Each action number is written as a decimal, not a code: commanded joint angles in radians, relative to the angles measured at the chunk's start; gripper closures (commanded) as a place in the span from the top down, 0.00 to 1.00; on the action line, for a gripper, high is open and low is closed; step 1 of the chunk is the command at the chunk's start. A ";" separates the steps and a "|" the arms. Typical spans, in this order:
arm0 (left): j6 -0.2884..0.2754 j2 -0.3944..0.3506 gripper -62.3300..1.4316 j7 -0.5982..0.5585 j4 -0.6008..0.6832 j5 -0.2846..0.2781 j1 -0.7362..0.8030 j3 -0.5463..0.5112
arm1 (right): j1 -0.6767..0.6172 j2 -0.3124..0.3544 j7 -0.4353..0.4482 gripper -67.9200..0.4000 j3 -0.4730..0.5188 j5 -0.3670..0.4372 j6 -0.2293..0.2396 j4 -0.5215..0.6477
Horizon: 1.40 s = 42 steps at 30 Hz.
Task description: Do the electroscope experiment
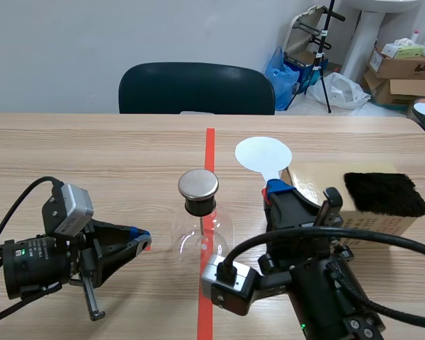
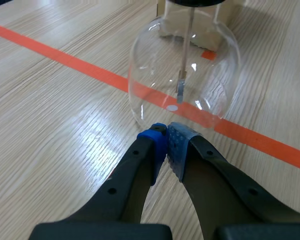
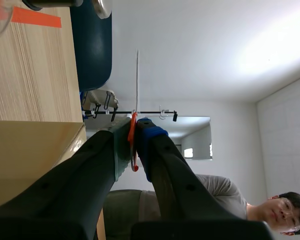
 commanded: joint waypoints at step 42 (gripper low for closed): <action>-0.002 0.021 0.08 -0.028 0.019 0.043 0.003 -0.010 | 0.003 0.016 0.017 0.02 0.005 -0.001 -0.006 0.018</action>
